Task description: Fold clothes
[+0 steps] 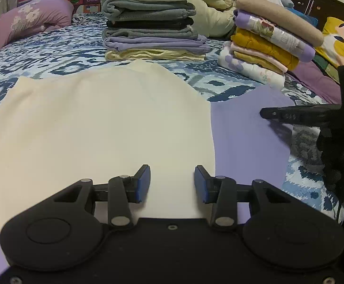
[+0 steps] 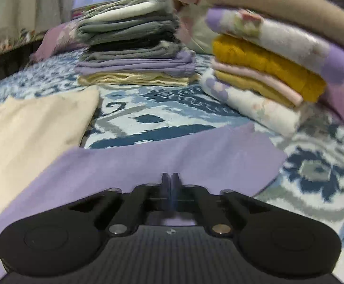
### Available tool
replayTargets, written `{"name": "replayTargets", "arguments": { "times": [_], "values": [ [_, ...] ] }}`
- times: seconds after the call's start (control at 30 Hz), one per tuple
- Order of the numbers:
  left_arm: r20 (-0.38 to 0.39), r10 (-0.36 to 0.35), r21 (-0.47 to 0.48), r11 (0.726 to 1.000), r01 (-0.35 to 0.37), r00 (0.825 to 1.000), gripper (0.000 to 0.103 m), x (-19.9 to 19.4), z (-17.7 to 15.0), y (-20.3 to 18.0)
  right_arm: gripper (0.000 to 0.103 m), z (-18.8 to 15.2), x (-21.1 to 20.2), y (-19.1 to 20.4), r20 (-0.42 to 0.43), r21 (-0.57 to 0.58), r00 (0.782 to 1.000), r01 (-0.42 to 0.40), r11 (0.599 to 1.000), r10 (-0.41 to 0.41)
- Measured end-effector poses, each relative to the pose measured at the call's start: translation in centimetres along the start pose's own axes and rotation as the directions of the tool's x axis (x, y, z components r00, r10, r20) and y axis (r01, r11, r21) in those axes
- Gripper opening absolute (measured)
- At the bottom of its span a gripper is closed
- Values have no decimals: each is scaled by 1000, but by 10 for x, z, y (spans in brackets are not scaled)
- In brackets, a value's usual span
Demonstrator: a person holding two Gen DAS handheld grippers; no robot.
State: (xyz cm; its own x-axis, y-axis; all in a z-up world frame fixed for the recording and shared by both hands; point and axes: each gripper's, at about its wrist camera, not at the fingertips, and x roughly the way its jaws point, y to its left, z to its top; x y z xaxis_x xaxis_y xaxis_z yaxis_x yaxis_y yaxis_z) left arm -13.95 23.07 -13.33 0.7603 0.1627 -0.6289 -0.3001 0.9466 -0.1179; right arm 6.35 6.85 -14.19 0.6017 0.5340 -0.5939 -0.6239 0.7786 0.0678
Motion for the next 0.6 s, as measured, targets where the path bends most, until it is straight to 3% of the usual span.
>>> {"name": "replayTargets", "arguments": {
  "times": [0.13, 0.2, 0.27, 0.33, 0.47, 0.53, 0.57, 0.6],
  "values": [
    [0, 4, 7, 1000, -4, 1000, 40, 0, -1, -1, 1, -1, -12, -21, 32, 139, 999, -13, 990, 8],
    [-1, 6, 8, 1000, -6, 1000, 40, 0, -1, -1, 2, -1, -19, -34, 59, 179, 997, 31, 983, -42],
    [-1, 7, 6, 1000, -7, 1000, 40, 0, -2, 0, 2, -2, -29, -53, 103, 284, 995, -23, 959, -7],
    [1, 10, 6, 1000, -10, 1000, 40, 0, -2, 0, 2, -5, -33, -63, 85, 303, 994, 41, 952, -70],
    [6, 18, 4, 1000, -18, 1000, 40, 1, -3, -1, 2, -11, -43, -80, 88, 368, 988, 89, 925, -130],
    [10, 27, 1, 1000, -27, 1000, 40, 0, -2, -3, 5, -15, -45, -86, 95, 391, 990, 56, 919, -101],
    [15, 32, 0, 999, -32, 999, 40, -1, -2, -4, 13, -17, -46, -87, 94, 406, 992, 43, 913, -88],
    [21, 38, 0, 999, -38, 999, 40, -2, -2, -6, 28, -17, -46, -88, 85, 405, 993, 46, 913, -88]
  ]
}}
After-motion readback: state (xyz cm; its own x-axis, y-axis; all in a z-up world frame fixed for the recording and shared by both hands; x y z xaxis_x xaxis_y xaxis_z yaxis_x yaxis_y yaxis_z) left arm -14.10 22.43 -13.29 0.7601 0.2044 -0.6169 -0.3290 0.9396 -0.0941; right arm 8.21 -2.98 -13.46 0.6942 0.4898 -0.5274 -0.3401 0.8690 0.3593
